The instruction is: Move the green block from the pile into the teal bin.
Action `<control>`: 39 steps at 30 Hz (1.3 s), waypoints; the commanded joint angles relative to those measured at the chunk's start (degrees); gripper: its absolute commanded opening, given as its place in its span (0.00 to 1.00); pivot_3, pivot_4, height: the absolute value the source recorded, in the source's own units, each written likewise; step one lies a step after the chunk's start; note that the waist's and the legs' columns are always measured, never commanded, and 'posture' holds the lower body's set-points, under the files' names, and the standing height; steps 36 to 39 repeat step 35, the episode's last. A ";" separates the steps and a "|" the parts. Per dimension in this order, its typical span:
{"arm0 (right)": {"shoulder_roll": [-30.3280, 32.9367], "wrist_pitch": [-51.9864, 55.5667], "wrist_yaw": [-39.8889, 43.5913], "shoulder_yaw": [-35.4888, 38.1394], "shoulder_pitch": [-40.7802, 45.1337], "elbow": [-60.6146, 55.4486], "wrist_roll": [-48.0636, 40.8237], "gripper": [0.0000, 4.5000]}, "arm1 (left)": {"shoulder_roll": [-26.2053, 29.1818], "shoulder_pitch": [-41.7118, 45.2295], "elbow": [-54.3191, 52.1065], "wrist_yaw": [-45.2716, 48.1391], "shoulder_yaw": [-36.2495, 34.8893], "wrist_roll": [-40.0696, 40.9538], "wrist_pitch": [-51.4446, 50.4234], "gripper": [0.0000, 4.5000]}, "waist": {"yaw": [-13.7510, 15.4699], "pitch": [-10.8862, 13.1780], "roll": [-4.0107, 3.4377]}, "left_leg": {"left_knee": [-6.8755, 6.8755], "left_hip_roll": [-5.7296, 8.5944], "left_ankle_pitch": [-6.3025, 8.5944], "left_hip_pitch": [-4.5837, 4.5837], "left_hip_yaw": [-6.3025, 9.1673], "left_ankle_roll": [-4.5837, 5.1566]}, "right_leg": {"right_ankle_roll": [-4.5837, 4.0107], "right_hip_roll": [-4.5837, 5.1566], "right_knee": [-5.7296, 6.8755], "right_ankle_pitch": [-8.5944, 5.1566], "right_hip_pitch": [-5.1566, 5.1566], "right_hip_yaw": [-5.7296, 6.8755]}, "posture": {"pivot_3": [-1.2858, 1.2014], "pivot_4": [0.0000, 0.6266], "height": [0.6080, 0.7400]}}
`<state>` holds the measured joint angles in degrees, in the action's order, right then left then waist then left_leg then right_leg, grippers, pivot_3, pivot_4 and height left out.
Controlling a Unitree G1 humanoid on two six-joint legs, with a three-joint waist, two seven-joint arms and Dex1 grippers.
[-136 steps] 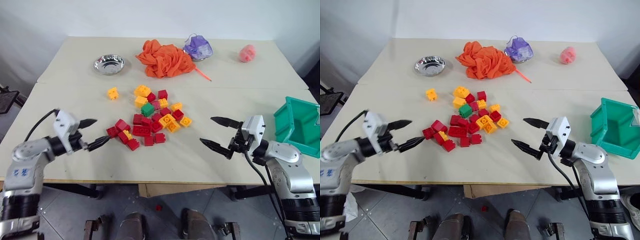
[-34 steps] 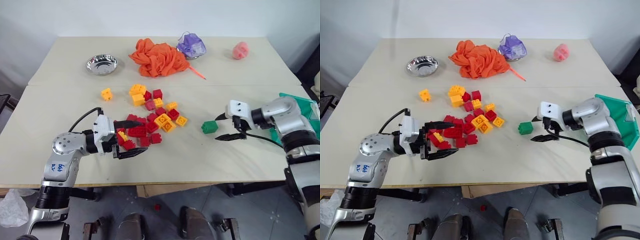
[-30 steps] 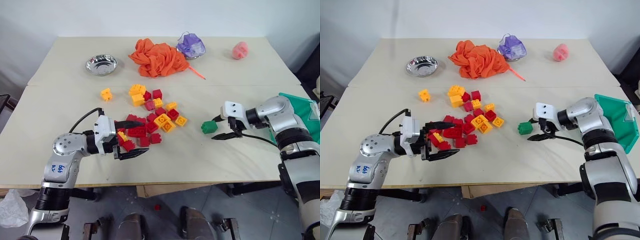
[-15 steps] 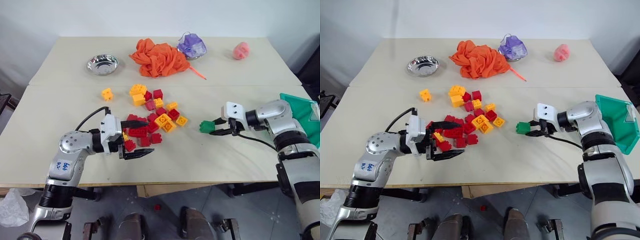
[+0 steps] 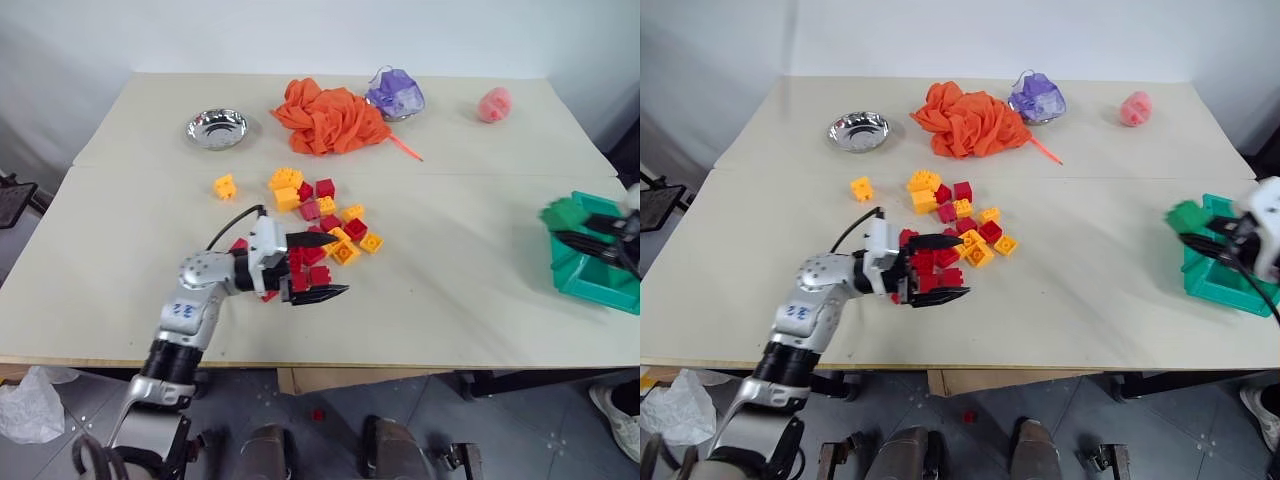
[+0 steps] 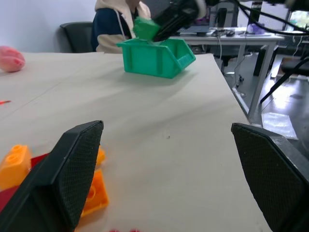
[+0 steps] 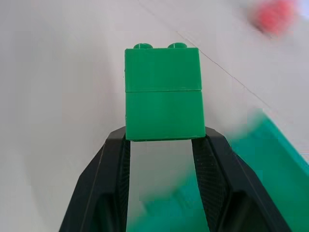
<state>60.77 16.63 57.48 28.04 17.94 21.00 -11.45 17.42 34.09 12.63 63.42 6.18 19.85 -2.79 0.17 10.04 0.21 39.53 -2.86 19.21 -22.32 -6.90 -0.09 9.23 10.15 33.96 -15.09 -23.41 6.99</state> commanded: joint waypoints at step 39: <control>-18.65 -13.93 3.27 -16.97 -3.55 -19.50 -12.06 0.99 | 10.76 -13.35 -6.40 -14.09 -16.17 -0.68 3.07 1.00 | 0.19 -0.04 -0.08 | 0.01 0.00 0.01 0.01 0.09 0.02 | 0.01 0.01 0.02 0.01 0.04 0.03 | 0.52 0.24 1.00</control>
